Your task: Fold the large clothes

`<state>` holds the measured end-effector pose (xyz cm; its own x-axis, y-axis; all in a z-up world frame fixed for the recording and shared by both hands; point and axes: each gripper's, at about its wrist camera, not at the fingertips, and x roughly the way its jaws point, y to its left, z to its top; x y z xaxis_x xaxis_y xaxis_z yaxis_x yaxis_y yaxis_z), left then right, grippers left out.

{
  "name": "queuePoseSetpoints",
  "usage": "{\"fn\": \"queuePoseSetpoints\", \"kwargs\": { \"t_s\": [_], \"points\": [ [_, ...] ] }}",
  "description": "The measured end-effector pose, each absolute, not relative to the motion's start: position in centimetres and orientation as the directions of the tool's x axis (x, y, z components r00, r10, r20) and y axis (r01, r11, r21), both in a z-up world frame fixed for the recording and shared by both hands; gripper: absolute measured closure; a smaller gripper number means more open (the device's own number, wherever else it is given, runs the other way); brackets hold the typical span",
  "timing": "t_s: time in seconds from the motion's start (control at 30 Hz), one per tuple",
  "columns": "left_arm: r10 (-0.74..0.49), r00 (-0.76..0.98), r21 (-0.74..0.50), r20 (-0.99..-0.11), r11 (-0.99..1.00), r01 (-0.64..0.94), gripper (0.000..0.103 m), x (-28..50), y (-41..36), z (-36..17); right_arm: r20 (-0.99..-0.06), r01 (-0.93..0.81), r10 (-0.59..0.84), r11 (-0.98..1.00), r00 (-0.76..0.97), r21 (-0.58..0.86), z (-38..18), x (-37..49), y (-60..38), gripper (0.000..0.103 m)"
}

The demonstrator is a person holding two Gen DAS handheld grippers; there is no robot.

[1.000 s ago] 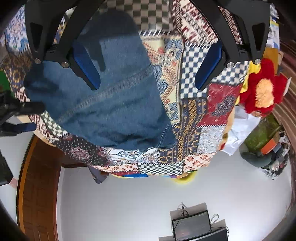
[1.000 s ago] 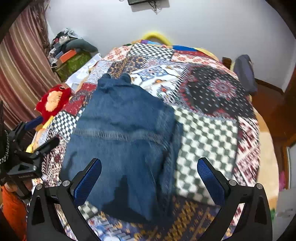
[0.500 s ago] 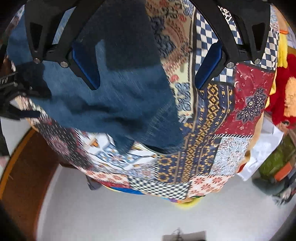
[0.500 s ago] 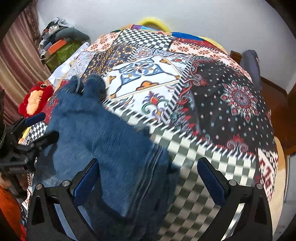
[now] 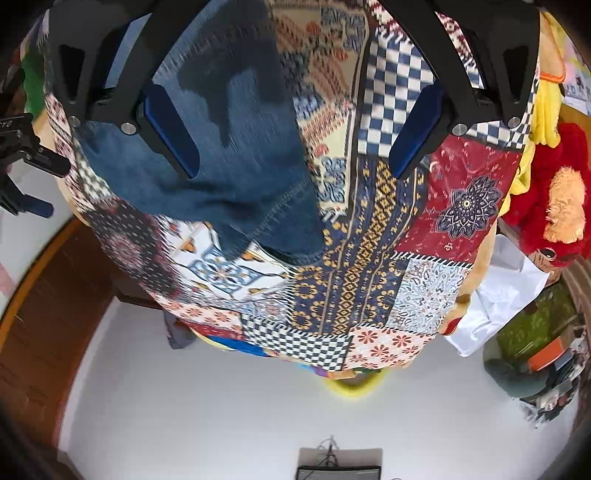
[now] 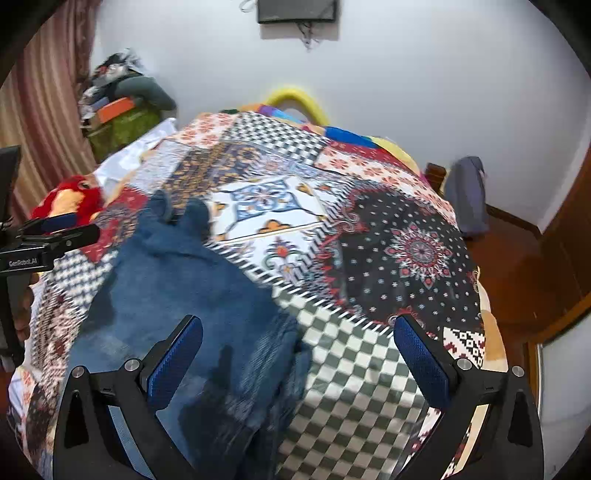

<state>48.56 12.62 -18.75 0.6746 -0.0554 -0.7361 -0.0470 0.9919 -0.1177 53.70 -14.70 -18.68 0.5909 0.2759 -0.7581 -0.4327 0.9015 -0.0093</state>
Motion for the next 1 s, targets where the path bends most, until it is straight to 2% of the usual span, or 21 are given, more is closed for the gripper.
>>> {"fn": "queuePoseSetpoints", "kwargs": {
  "t_s": [0.2, 0.47, 0.67, 0.93, 1.0],
  "points": [
    [-0.184, 0.609, -0.224, -0.772, 0.975, 0.011, 0.0, 45.6, 12.2, -20.3, -0.778, -0.496, 0.368, 0.864, 0.509, 0.085, -19.0, 51.0, -14.5, 0.0],
    [-0.373, 0.439, -0.429, -0.817, 0.903, -0.032, 0.0, 45.0, 12.4, -26.9, -0.841, -0.387, 0.45, 0.863, 0.301, 0.324, -25.1, 50.7, -16.8, 0.0],
    [-0.509, 0.396, -0.582, -0.764, 0.809, -0.083, 0.0, 46.7, 12.8, -29.6, -0.815, -0.288, 0.548, 0.824, 0.187, 0.488, -28.8, 52.4, -18.2, 0.0],
    [-0.55, 0.387, -0.617, -0.74, 0.785, -0.065, 0.0, 48.8, 11.4, -30.2, -0.768, -0.256, 0.633, 0.763, 0.103, 0.594, -31.4, 55.5, -16.7, 0.0],
    [-0.556, 0.4, -0.628, -0.728, 0.776, -0.063, 0.011, 49.1, 11.1, -29.8, -0.758, -0.268, 0.641, 0.756, 0.122, 0.597, -31.2, 55.9, -16.5, 0.009]
  ]
}}
